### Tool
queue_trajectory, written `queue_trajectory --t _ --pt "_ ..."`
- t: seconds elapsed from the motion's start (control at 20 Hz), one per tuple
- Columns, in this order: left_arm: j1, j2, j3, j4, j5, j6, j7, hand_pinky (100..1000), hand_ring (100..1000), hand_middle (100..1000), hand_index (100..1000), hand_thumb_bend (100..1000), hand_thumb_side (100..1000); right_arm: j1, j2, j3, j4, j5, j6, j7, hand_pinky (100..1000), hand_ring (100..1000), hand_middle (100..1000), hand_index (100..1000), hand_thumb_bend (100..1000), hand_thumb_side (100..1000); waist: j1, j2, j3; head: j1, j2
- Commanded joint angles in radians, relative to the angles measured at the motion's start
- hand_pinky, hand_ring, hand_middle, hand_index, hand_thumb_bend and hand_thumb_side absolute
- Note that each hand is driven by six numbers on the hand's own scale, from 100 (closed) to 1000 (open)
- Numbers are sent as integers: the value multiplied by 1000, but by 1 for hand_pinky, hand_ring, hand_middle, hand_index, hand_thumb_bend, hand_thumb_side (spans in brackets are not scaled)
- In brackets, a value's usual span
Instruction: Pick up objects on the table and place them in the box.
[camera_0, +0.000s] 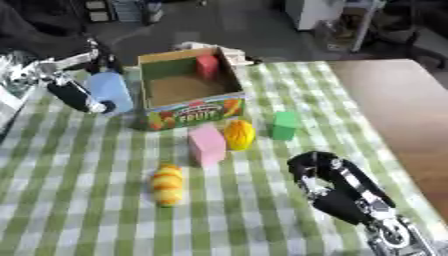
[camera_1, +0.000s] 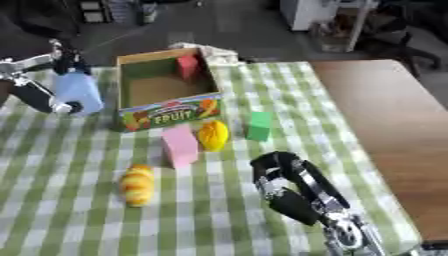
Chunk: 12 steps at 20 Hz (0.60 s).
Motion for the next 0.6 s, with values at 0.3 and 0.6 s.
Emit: queue_trajectory --t 0.3,0.6 --pt "-69 -103 72 164 -173 -90 107 636 546 558 758 434 131 -22 4 7 -12 -8 -4 14 660 739 585 700 100 501 -3 5 -38 30 5" --pt "-64 -143 107 252 -276 -92 220 644 575 589 783 436 131 -25 5 10 -11 -10 -4 17 660 738 585 700 100 503 -4 8 -49 39 5"
